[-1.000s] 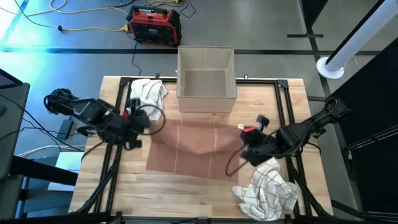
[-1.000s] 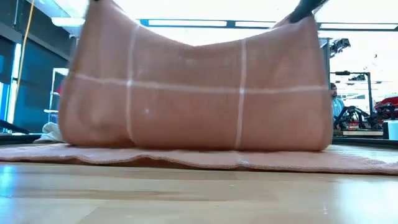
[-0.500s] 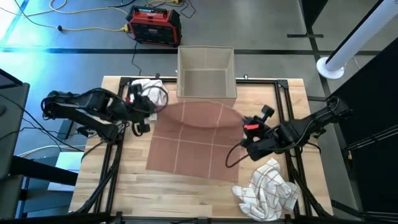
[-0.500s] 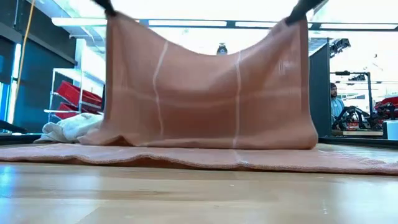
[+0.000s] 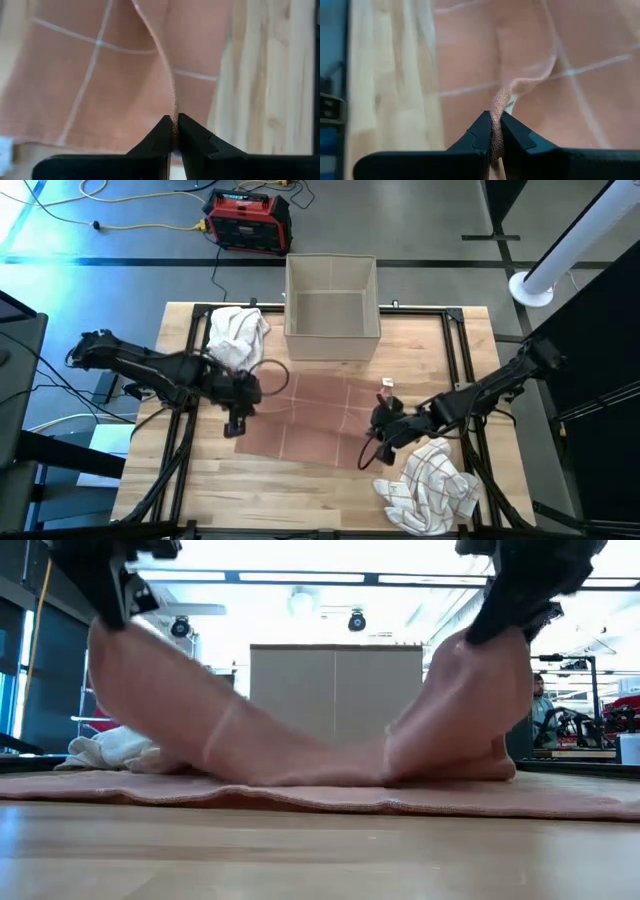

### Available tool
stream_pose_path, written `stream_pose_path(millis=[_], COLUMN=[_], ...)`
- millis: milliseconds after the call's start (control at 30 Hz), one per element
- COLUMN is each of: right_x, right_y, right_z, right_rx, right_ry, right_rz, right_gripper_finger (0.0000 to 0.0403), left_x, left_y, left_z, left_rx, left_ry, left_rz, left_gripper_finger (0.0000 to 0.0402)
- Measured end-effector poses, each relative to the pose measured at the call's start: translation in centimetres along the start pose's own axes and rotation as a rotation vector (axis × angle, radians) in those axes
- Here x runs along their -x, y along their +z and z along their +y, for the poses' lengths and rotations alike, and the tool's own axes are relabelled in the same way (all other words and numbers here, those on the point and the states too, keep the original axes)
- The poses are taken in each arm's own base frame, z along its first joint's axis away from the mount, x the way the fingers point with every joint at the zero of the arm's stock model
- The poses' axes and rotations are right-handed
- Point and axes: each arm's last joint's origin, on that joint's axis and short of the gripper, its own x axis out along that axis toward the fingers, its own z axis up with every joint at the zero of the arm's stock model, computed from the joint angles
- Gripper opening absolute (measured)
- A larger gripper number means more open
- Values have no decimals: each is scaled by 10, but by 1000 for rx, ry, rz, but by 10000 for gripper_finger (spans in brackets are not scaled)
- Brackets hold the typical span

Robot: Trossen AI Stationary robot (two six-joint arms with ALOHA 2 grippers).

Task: Fold towel
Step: Fold the brown towel

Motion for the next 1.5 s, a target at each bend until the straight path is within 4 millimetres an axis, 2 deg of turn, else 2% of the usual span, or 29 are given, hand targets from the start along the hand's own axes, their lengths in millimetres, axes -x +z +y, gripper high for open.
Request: stream_pose_path(millis=[133, 300, 433, 600, 867, 1067, 1167, 1267, 1400, 1500], right_x=[-19, -38, -55, -70, -69, -61, -56, -51, -39, -21], right_y=[-15, -34, -46, -58, -81, -93, -91, -80, -54, -24], right_z=[-6, -17, -19, -10, 12, 32, 43, 52, 60, 61], right_rx=[-42, -83, -86, -87, -109, -100, -47, -6, 86, 147], right_ry=[-37, -121, -121, -55, -1, 89, 137, 137, 69, 9], right_rz=[-13, 19, 89, 141, 173, 216, 251, 266, 300, 321], right_gripper_finger=[10, 10, 10, 10, 10, 10, 10, 10, 10, 10], left_x=[-29, -54, -70, -81, -103, -122, -126, -125, -108, -87], left_y=[-11, -28, -39, -47, -64, -74, -78, -79, -61, -43], left_z=[-5, 0, 1, -10, -43, -75, -90, -96, -97, -91], left_rx=[13, 65, 113, 160, 218, 326, 375, 422, 450, 432], left_ry=[67, 175, 150, 78, 28, -86, -150, -152, -118, -76], left_rz=[-46, -49, -1, 20, 95, 93, 76, 67, -5, -45], left_gripper_finger=[14, 14, 14, 14, 14, 14, 14, 14, 14, 14])
